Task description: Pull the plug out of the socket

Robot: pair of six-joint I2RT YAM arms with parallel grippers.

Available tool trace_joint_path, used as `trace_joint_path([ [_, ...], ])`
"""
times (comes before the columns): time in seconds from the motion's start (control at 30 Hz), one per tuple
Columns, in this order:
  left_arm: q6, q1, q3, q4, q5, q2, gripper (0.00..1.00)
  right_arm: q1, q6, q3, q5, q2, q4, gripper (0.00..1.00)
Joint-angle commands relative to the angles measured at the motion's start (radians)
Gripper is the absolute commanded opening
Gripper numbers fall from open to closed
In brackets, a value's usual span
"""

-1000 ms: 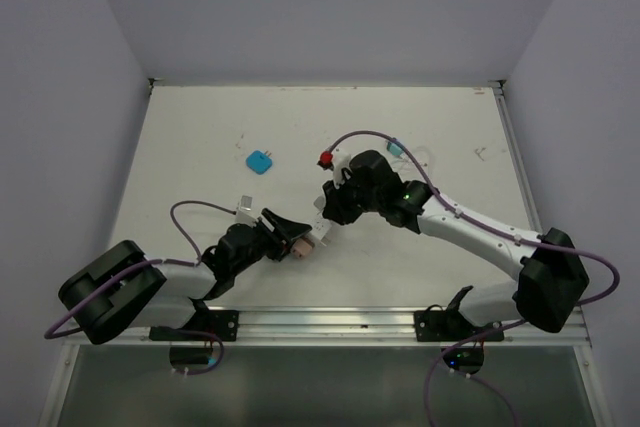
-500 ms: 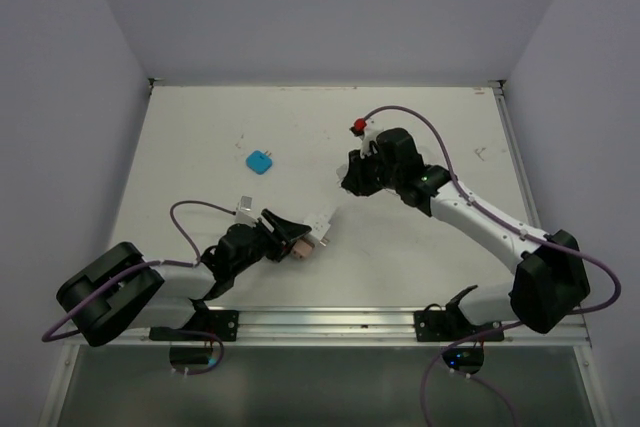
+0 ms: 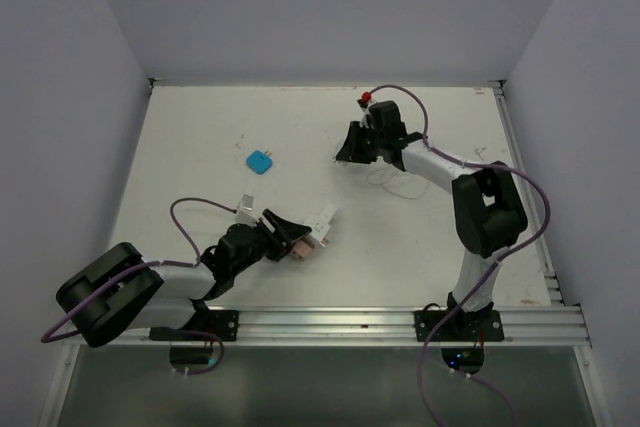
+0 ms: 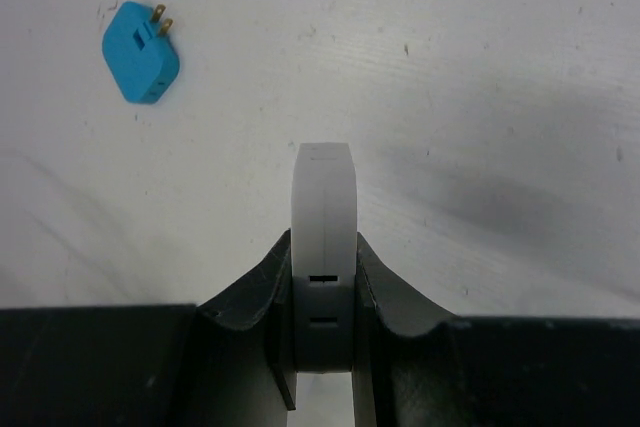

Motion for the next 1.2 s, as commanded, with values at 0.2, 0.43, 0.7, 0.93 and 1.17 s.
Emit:
trace_joint_path([
  [0.2, 0.098, 0.007, -0.017, -0.124, -0.062, 0.022, 0.0, -0.031, 0.152, 0.215, -0.13, 0.253, 0.096, 0.15],
  [0.43, 0.123, 0.01, -0.035, -0.03, -0.052, 0.022, 0.0, -0.062, 0.177, 0.214, -0.143, 0.301, 0.112, 0.42],
  [0.7, 0.169, 0.01, -0.029, 0.005, -0.037, 0.018, 0.0, -0.089, 0.105, 0.153, -0.071, 0.209, 0.031, 0.83],
  [0.93, 0.248, 0.01, 0.026, -0.091, -0.039, -0.016, 0.0, -0.091, 0.042, 0.064, -0.002, 0.046, -0.048, 0.97],
  [1.17, 0.44, 0.002, 0.184, -0.393, -0.102, -0.07, 0.0, -0.089, -0.007, -0.149, 0.006, -0.191, -0.042, 0.99],
])
